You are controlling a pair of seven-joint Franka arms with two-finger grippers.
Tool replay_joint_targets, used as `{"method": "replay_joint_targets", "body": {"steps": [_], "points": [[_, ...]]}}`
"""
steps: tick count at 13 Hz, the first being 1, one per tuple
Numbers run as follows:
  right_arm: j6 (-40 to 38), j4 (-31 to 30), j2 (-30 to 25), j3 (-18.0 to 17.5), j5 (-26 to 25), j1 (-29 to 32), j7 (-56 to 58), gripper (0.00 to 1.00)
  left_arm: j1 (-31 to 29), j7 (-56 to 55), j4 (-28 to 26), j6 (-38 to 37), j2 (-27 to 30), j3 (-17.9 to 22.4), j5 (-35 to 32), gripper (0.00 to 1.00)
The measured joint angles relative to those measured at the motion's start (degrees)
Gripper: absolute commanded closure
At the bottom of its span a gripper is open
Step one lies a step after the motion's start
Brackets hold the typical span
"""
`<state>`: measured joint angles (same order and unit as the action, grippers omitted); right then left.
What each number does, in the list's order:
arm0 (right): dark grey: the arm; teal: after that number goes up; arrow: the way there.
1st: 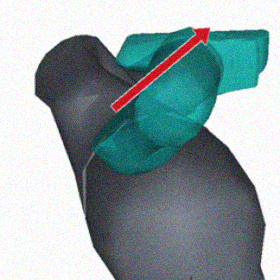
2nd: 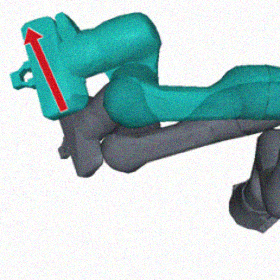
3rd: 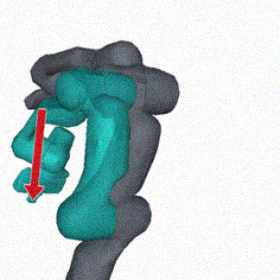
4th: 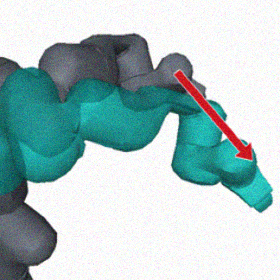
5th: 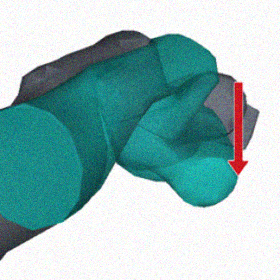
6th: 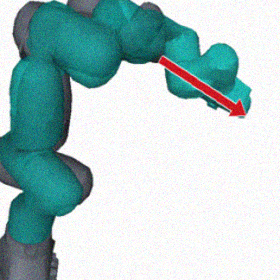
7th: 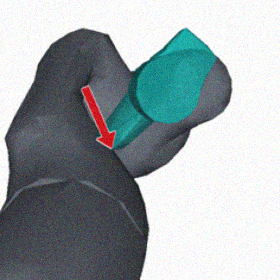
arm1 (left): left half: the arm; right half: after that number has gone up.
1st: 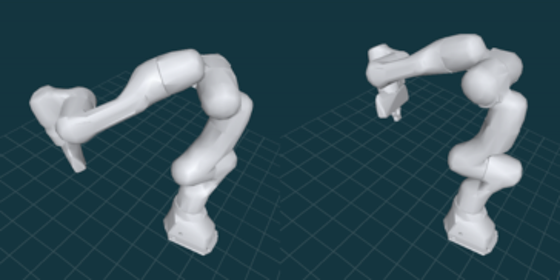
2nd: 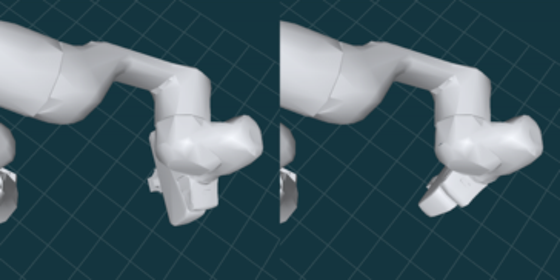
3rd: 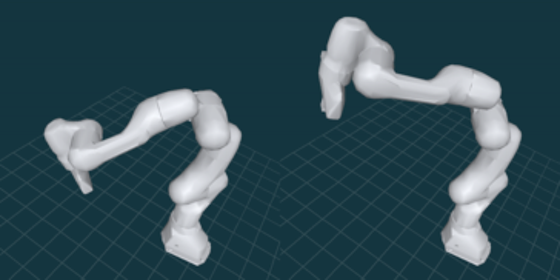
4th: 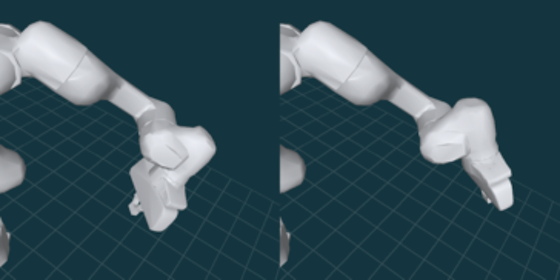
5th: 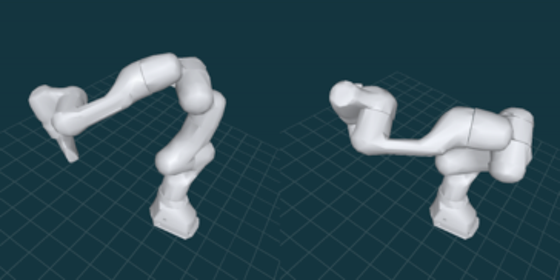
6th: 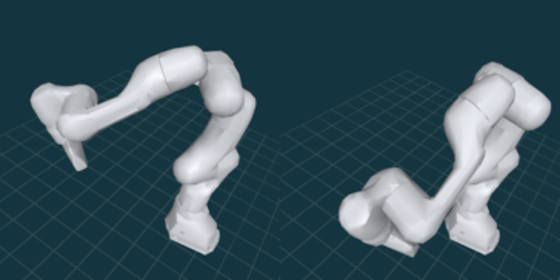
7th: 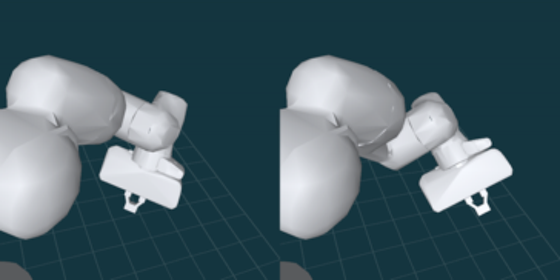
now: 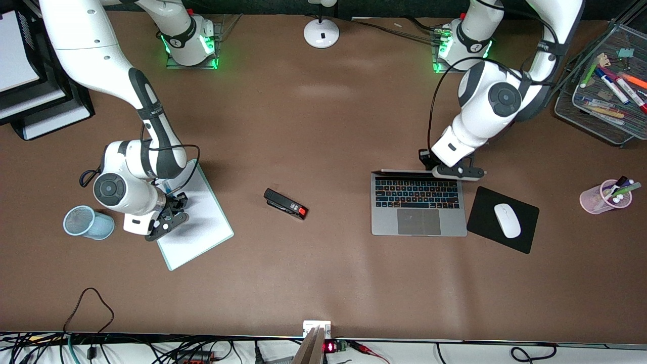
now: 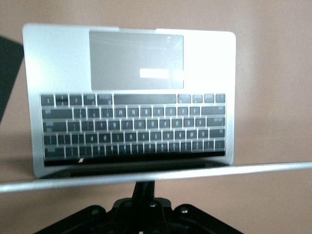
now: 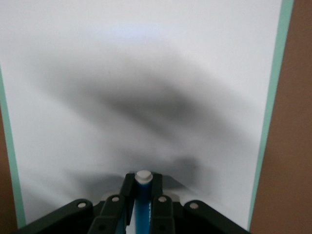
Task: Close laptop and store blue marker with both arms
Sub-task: 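Lift the marker toward the blue cup while the left gripper pushes the lid down, then lower the marker into the blue cup with the right gripper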
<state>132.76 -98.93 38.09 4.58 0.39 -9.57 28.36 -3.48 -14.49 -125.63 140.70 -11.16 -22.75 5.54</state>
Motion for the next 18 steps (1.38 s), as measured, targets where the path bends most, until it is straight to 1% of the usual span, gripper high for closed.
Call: {"method": "replay_joint_targets", "body": {"steps": [2, 5, 7, 8, 11, 14, 15, 16, 18], "points": [[-1.8, 1.6, -1.2, 0.0, 0.0, 0.0, 0.0, 1.0, -0.1, 0.2, 3.3, 0.0, -2.8, 1.1, -0.7, 1.0], [-7.8, 5.5, -4.7, 0.0, 0.0, 0.4, 0.9, 1.0, -0.3, 0.4, 8.9, 0.1, -8.1, 1.8, -1.7, 1.0], [-8.9, 6.3, -7.0, 0.1, 0.2, 0.7, 3.8, 1.0, -0.3, 0.4, 11.9, 0.2, -11.3, 2.1, -3.4, 1.0], [-8.9, 6.3, -8.0, 0.1, 1.3, 1.2, 6.4, 1.0, -0.3, 0.4, 13.1, 0.5, -12.8, 2.2, -3.5, 1.0], [-9.3, 6.4, -10.3, 0.3, 8.2, 4.7, 20.8, 1.0, -0.3, 0.4, 15.3, 3.9, -17.1, 2.2, -3.6, 1.0], [-10.4, 6.4, -11.3, 0.6, 20.4, 10.6, 41.1, 1.0, -0.3, 0.5, 16.1, 7.3, -21.3, 2.2, -4.2, 1.0], [-10.8, 6.6, -11.4, 0.6, 23.5, 12.4, 47.4, 1.0, -0.3, 0.5, 16.3, 7.9, -22.3, 2.2, -4.7, 1.0], [-11.9, 7.0, -11.5, 0.6, 25.5, 13.8, 52.3, 1.0, -0.3, 0.5, 16.4, 8.0, -23.1, 2.2, -5.0, 1.0], [-15.2, 9.4, -11.5, 0.6, 27.2, 15.8, 58.8, 1.0, -0.2, 0.5, 16.5, 8.1, -24.1, 2.2, -5.3, 1.0]]}}
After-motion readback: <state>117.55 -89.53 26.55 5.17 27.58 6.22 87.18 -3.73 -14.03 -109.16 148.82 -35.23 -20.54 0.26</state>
